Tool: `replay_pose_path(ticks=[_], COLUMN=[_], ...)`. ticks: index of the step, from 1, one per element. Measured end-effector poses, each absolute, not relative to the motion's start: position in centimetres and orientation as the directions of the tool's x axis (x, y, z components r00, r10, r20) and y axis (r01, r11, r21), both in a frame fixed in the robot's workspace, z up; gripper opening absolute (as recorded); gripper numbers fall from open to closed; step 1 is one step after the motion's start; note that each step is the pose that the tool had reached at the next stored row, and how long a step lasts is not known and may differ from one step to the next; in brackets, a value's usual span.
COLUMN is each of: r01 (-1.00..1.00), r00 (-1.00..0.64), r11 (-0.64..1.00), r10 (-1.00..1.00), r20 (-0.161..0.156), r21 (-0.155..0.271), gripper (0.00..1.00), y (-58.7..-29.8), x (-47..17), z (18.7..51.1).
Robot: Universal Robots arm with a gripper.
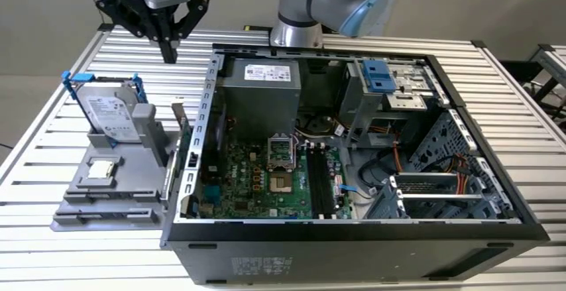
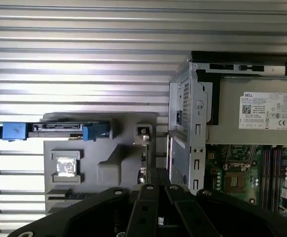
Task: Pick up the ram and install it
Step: 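Reach for the ram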
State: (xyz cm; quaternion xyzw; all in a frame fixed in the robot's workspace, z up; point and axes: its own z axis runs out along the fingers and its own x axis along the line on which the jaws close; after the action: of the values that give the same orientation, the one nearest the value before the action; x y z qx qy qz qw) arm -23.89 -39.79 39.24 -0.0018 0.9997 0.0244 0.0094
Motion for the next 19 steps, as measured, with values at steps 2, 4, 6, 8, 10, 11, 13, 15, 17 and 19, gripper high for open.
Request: replay_pose_path(ticks=[2, 4, 6, 8, 10, 11, 13, 15, 17, 19], r01=[-0.009, -0.012, -0.013, -0.013, -0.013, -0.013, -0.013, -0.013, -0.013, -0.013], r00=[-1.0, -1.0, -1.0, -1.0, -1.0, -1.0, -1.0, -1.0, -1.0, -1.0], r11=[0.999, 0.999, 0.999, 0.999, 0.999, 0.999, 0.999, 0.999, 0.999, 0.999], r10=[-0.009, -0.011, -0.012, -0.012, -0.012, -0.012, -0.012, -0.012, -0.012, -0.012], r20=[-0.019, -0.019, -0.019, -0.019, -0.019, -0.019, -0.019, -0.019, -0.019, -0.019], r21=[0.049, 0.049, 0.049, 0.049, 0.049, 0.049, 0.049, 0.049, 0.049, 0.049], gripper=[0.0, 0.0, 0.0, 0.0, 0.0, 0.0, 0.0, 0.0, 0.0, 0.0], y=[-39.8, -39.8, -39.7, -39.7, -39.7, -39.7, -39.7, -39.7, -39.7, -39.7], x=[-24.2, -24.6, -25.0, -25.4, -25.8, -25.9, -26.3, -26.6, -27.0, -27.4], z=[39.2, 39.2, 39.2, 39.2, 39.2, 39.2, 39.2, 39.2, 39.2, 39.2])
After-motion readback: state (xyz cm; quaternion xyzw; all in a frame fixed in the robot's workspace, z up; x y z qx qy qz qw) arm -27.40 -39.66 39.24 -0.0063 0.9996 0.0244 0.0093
